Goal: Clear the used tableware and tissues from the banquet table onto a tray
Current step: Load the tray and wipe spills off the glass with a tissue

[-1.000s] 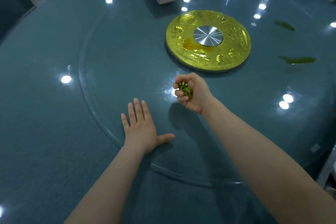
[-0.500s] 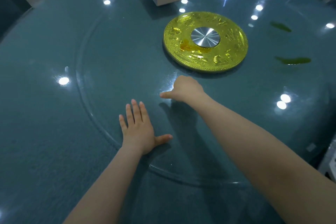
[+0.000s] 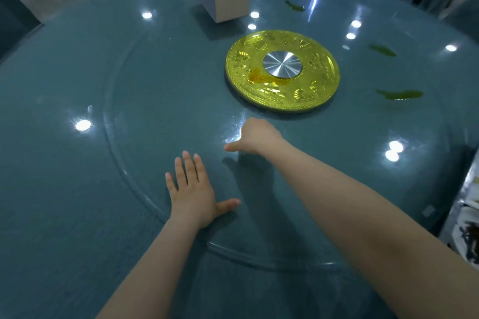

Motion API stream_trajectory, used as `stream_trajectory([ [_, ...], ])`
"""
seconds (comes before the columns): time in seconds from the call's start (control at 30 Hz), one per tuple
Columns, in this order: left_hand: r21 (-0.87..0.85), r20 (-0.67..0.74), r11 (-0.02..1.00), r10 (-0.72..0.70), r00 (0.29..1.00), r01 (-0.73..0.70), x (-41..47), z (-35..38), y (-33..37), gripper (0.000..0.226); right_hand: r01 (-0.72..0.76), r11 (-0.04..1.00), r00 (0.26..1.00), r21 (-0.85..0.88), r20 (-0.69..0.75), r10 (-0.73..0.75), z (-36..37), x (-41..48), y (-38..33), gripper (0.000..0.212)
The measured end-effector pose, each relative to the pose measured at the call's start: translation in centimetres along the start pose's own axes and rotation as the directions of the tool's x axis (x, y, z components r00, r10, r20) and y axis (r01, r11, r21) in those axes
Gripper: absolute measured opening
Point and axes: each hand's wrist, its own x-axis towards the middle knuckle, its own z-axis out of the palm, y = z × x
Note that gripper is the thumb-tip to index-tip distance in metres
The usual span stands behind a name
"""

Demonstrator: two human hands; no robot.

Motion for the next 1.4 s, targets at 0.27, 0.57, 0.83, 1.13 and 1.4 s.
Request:
stream_trajectory([
  [0.27, -0.005, 0.006, 1.000, -0.008, 1.000, 0.008, -0.4, -0.3, 0.4, 0.142, 0.022, 0.965, 0.999, 0.260, 0.037, -0.033, -0.9, -2.1, 0.9, 0.059],
  [0.57, -0.020, 0.036, 0.999, -0.025, 0.999, 0.026, -1.6, -0.4, 2.2, 0.142, -0.279, 0.174, 0.960, 0.944, 0.267, 0.089, -2.1, -16.4, 13.0, 0.035],
  [0.83, -0.025, 0.053, 0.996, -0.081, 0.995, 0.082, -3.3, 0.2, 4.9, 0.146, -0.182, -0.204, 0.872, 0.962, 0.254, 0.418, -3.3, -32.3, 26.3, 0.030],
  [1.13, -0.073, 0.099, 0.986, -0.144, 0.985, 0.152, -5.3, 0.8, 8.5, 0.146, -0.420, -0.001, 0.648, 0.907, 0.301, 0.700, 2.0, -38.4, 33.1, 0.016],
  [1.4, -0.128, 0.121, 0.974, -0.172, 0.978, 0.187, -6.3, 1.5, 11.3, 0.138, -0.353, -0.142, 0.586, 0.925, 0.337, 0.737, 2.2, -38.4, 34.3, 0.033],
])
